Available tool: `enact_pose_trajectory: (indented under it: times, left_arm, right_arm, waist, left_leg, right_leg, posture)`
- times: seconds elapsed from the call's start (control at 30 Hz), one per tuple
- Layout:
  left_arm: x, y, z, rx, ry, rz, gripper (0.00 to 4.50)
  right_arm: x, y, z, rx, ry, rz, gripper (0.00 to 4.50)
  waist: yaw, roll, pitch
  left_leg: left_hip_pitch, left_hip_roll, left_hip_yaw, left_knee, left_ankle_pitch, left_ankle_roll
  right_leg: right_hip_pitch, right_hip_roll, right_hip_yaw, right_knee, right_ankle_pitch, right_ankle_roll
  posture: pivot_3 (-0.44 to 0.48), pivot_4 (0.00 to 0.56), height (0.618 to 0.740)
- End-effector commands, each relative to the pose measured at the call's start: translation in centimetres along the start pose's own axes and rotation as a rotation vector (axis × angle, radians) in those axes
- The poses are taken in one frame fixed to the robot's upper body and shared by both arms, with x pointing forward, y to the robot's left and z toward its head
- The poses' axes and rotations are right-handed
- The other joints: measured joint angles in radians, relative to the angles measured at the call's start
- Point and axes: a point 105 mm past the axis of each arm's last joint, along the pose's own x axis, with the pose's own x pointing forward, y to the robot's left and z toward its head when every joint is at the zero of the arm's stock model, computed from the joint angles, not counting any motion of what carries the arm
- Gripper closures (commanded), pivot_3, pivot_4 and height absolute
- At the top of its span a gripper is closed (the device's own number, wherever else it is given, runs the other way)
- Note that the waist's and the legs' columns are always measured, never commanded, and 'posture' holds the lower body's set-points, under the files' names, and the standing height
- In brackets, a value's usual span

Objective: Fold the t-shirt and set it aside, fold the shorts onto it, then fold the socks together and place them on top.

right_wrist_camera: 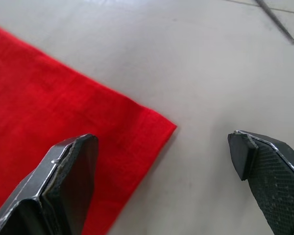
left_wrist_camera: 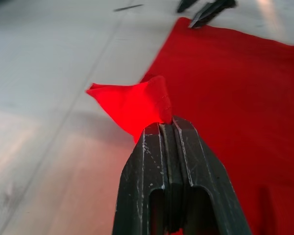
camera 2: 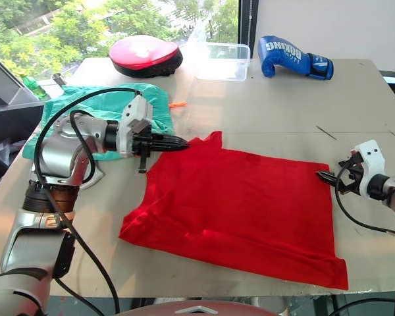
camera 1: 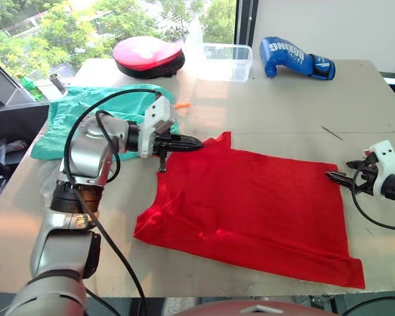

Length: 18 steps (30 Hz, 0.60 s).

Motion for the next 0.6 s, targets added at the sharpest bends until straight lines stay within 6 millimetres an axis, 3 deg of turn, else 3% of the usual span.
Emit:
enact_pose_trajectory:
  times: [0.03, 0.6]
  left_arm:
    - [-0.7, -1.5, 1.0, 0.044, -0.003, -0.042, 4.45]
    - [-2.7, -4.3, 0.2, 0.028, 0.059, -0.071, 4.45]
  right_arm:
    - [-0.5, 0.0, 1.0, -0.081, -0.004, 0.036, 0.00]
    - [-0.4, -0.7, 1.9, -0.296, 0.146, 0.138, 0.00]
  waist:
    - [0.000, 0.000, 0.000]
    - [-0.001, 0.001, 0.001]
  left_leg:
    - [0.000, 0.000, 0.000, 0.000, 0.000, 0.000]
    - [0.000, 0.001, 0.000, 0.000, 0.000, 0.000]
  right_leg:
    - [0.000, 0.000, 0.000, 0.000, 0.000, 0.000]
    - [0.000, 0.000, 0.000, 0.000, 0.000, 0.000]
  posture:
    - [0.000, 0.150, 0.731]
    - [0.000, 0.150, 0.731]
